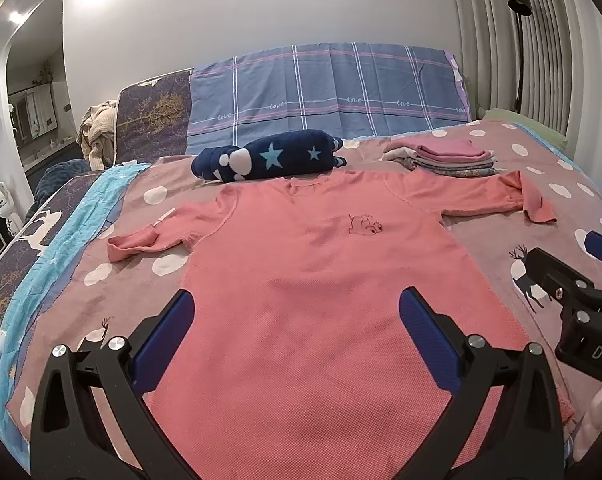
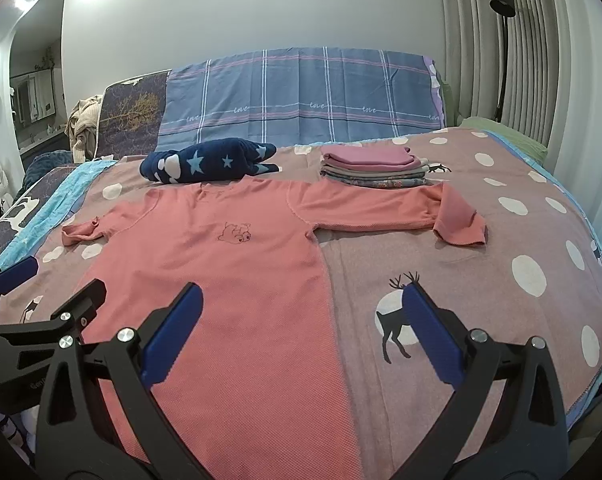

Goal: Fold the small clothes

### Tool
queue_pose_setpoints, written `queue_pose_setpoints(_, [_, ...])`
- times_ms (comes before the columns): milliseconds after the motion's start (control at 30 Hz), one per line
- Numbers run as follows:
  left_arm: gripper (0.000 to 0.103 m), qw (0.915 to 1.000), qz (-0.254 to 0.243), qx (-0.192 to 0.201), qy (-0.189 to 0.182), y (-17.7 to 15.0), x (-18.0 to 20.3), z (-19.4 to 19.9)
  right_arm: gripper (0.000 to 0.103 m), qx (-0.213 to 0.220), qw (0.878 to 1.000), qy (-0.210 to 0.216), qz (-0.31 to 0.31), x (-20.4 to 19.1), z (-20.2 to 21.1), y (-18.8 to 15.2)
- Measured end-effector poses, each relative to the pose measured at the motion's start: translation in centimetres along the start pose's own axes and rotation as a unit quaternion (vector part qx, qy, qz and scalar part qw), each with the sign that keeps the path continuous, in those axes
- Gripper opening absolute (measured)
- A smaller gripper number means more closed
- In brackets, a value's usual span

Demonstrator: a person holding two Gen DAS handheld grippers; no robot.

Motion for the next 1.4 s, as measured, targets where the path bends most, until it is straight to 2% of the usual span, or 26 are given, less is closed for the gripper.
queue_pose_setpoints(1400, [0.102, 0.9999, 0.008, -0.011, -0.002, -1.01, -0.62, -0.88, 0.101, -0.009, 1.0, -0.002, 0.007, -0.64, -0.45, -0.88])
Point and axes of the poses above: each gripper's, at about its wrist camera, not at the fingertips, and z roughly against the way its jaws point, x to its right, y to its top, the point moved 10 cm from there along -z, roughly the way its jaws point, and after that the axes turned 5 degrees about x, right-handed, at the moved point
